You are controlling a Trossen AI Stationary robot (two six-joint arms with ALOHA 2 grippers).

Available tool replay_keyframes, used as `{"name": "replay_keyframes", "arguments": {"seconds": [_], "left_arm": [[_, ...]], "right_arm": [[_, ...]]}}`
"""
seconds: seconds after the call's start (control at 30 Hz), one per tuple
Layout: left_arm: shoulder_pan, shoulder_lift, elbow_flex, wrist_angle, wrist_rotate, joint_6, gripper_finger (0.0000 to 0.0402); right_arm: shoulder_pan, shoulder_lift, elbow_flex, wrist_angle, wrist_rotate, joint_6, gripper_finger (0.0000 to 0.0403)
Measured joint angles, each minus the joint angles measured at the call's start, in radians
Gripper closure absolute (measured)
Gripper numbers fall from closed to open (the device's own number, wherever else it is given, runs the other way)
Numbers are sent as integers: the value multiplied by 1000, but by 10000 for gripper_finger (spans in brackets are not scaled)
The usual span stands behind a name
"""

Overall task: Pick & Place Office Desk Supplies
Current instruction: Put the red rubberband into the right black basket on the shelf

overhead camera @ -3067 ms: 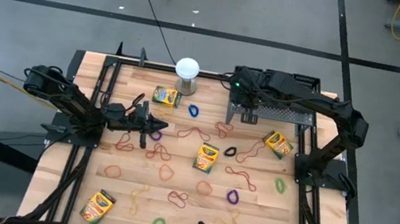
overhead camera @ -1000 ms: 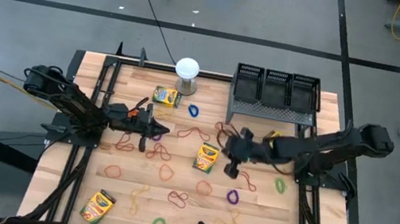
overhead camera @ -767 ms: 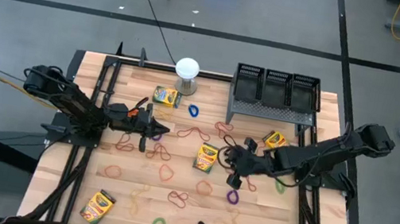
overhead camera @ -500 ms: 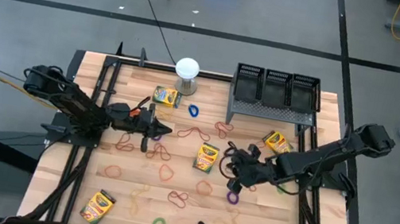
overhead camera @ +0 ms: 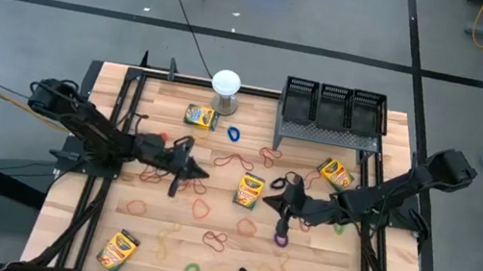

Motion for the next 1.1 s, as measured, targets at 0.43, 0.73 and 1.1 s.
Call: {"name": "replay_keyframes", "arguments": {"seconds": [0.43, 0.73, 1.1], "left_arm": [[-219, 0, 0, -135, -243, -44, 388], [-276, 0, 0, -253, -243, -90, 388], [-354, -1, 15, -412, -370, -184, 367]], "right_arm": [[-12, 42, -9, 194, 72, -276, 397], [-95, 210, -7, 409, -21, -435, 397], [-131, 207, 10, 339, -82, -555, 396]]}}
